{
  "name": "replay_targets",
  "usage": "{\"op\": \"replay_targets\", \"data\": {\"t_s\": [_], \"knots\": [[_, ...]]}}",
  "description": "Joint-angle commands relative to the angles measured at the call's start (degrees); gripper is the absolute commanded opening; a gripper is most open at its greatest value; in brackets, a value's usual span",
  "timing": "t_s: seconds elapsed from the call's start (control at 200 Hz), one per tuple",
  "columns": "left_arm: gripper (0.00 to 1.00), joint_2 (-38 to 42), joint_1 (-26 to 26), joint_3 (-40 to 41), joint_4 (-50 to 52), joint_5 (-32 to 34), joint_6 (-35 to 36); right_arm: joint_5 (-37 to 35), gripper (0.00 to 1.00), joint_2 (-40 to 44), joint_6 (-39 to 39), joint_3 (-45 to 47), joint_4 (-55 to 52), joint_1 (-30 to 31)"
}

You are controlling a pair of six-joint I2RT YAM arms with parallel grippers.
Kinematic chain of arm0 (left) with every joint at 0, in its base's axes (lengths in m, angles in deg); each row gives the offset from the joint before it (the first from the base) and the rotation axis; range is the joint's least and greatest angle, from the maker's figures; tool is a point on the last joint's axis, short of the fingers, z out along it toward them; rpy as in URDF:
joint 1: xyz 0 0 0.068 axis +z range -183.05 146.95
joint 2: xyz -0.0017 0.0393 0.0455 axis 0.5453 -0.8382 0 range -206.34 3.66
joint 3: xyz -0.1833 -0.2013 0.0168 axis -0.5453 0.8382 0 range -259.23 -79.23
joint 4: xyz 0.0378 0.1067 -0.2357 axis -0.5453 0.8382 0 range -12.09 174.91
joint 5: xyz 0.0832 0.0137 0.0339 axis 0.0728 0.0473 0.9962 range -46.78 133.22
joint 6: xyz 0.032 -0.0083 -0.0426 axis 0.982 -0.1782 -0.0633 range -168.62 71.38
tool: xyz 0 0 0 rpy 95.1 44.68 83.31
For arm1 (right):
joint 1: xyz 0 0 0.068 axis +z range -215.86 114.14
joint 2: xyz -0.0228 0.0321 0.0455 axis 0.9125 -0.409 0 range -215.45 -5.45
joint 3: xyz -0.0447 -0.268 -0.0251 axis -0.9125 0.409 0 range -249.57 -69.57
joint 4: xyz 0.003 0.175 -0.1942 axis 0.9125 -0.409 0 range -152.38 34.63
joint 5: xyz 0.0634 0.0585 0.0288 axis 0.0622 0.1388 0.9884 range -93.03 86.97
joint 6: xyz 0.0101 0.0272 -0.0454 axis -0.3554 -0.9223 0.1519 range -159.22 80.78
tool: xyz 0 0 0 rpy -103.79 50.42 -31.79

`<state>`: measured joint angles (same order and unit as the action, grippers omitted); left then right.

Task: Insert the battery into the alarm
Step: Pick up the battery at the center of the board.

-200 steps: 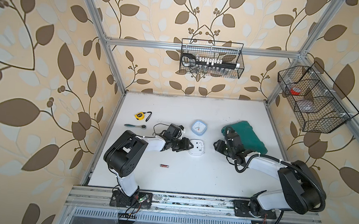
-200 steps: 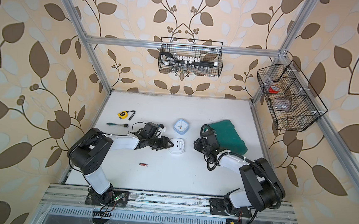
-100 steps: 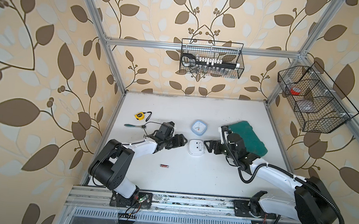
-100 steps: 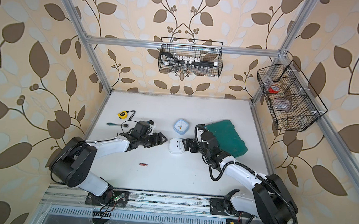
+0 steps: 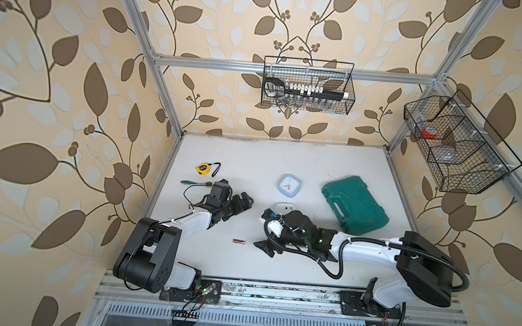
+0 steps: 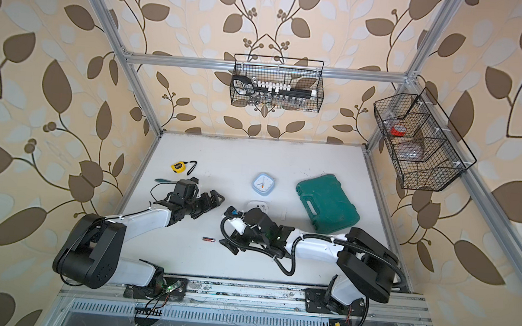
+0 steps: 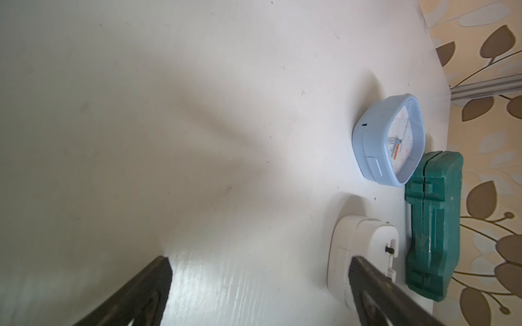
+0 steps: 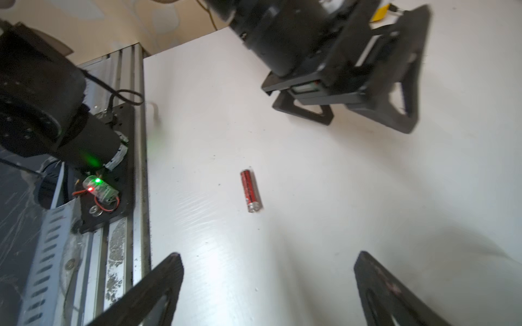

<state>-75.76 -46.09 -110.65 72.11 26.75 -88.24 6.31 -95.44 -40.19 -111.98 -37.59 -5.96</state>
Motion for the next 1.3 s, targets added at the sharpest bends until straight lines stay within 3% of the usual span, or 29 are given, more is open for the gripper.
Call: {"op": "replay_targets", "data": {"t_s": [0.0,0.19,0.46,0.56,0.79,0.965,1.185,1.295], "knots": [[0.99,1.9,1.0,0.6,-1.4,1.6,-0.7,4.5,0.9,-5.0,7.4,-3.6,0.8,1.3],[0.99,1.7,2.1,1.2,-1.3,2.6,-1.4,3.2,0.82,-12.6,9.1,-7.9,0.2,2.3],[0.99,1.5,3.8,2.0,-2.0,1.6,-2.1,3.6,0.55,-20.4,11.1,-13.4,-1.1,2.3],[0.99,1.3,4.0,2.0,-2.1,1.5,-2.2,3.6,0.5,-22.4,11.5,-14.5,-1.1,2.3],[0.99,0.5,4.2,2.0,-2.7,0.7,-2.5,3.2,0.39,-25.0,12.0,-15.4,-1.3,2.3],[0.99,0.1,4.3,2.0,-3.2,0.3,-2.6,2.1,0.19,-25.3,12.3,-15.3,-1.5,2.1],[0.99,-0.5,4.4,2.0,-3.8,-0.2,-2.7,1.4,0.07,-24.1,12.7,-14.6,-2.4,1.8],[0.99,-0.7,4.4,2.1,-4.4,-0.8,-2.7,0.3,0.06,-23.3,12.1,-14.0,-1.9,1.5]]}}
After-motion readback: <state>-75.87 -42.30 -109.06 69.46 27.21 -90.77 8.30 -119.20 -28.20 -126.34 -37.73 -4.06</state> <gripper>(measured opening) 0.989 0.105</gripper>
